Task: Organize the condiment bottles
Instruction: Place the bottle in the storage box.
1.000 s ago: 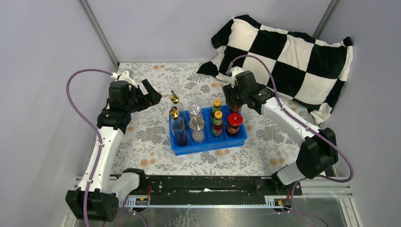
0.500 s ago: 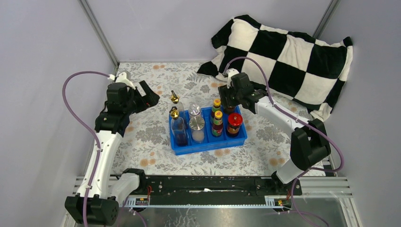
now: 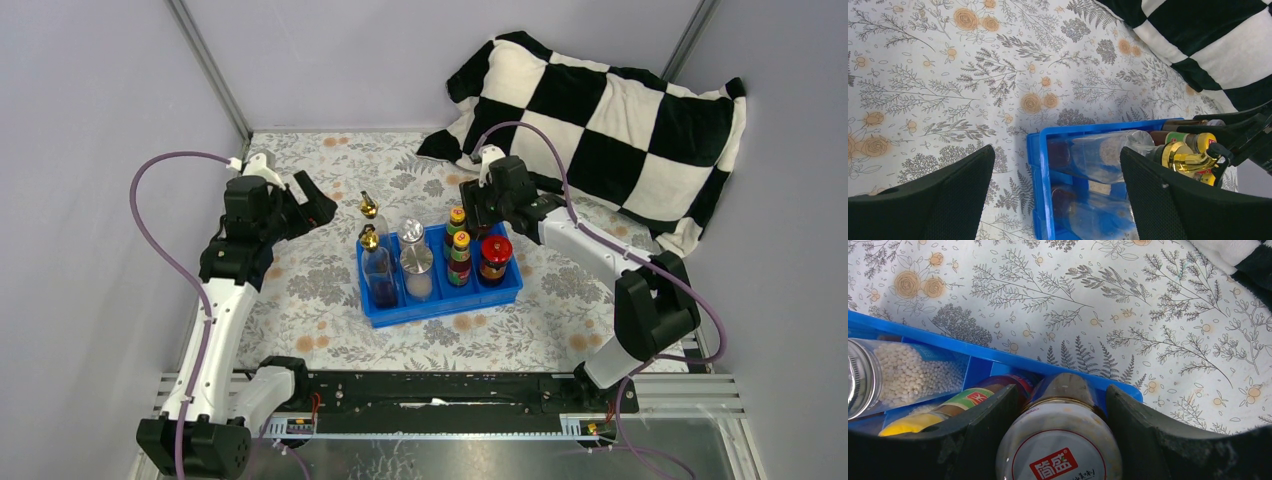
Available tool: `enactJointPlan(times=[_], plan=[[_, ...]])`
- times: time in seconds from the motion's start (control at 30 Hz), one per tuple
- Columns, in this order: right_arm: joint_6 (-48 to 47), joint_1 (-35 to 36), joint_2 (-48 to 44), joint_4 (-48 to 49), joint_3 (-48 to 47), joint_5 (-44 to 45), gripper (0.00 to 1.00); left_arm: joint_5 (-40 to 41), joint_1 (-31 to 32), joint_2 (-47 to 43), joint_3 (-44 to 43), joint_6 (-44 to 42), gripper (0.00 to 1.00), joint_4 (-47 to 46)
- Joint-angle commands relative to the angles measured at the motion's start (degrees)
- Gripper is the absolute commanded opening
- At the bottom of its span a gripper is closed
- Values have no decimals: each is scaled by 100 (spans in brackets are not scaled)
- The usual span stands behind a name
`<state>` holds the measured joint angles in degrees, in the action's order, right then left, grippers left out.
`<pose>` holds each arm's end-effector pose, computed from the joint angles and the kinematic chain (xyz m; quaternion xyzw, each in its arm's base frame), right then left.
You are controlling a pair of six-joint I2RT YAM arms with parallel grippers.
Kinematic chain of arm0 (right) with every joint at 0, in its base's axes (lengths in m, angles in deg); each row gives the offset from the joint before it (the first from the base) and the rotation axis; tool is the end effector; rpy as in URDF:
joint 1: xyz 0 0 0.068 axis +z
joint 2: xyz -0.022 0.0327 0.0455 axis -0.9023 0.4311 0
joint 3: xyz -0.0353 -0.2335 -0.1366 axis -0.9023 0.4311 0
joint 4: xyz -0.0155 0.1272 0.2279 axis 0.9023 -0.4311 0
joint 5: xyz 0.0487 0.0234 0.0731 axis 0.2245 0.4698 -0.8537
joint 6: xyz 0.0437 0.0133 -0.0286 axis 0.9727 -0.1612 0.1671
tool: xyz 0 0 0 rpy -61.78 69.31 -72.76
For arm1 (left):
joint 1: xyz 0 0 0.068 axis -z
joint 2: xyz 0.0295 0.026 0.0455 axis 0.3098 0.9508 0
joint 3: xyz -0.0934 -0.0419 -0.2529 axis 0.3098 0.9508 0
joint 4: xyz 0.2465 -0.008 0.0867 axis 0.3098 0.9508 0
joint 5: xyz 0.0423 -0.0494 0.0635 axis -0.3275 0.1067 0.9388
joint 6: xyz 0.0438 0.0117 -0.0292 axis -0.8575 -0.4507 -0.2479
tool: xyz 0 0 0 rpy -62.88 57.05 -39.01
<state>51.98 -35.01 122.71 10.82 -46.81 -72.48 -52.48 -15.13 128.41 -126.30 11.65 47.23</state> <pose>0.3180 0.1806 0.2673 -0.2023 0.8582 0.1428 0.4497 0.2036 -0.0157 0.3547 -0.1452 0.8486 -0.1935 0.4705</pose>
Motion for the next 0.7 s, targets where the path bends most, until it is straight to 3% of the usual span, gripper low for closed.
enactJointPlan(times=[0.0, 0.37, 0.67], plan=[[68, -1, -259, -147, 100, -42, 51, 49, 16, -144, 150, 1, 99, -93], [94, -6, -697, -449, -40, -57, 52, -9, 16, -113, 134, 31, 99, -147], [122, -1, -7, -269, -157, -106, 61, 15, 16, -39, 97, -18, 99, -147]])
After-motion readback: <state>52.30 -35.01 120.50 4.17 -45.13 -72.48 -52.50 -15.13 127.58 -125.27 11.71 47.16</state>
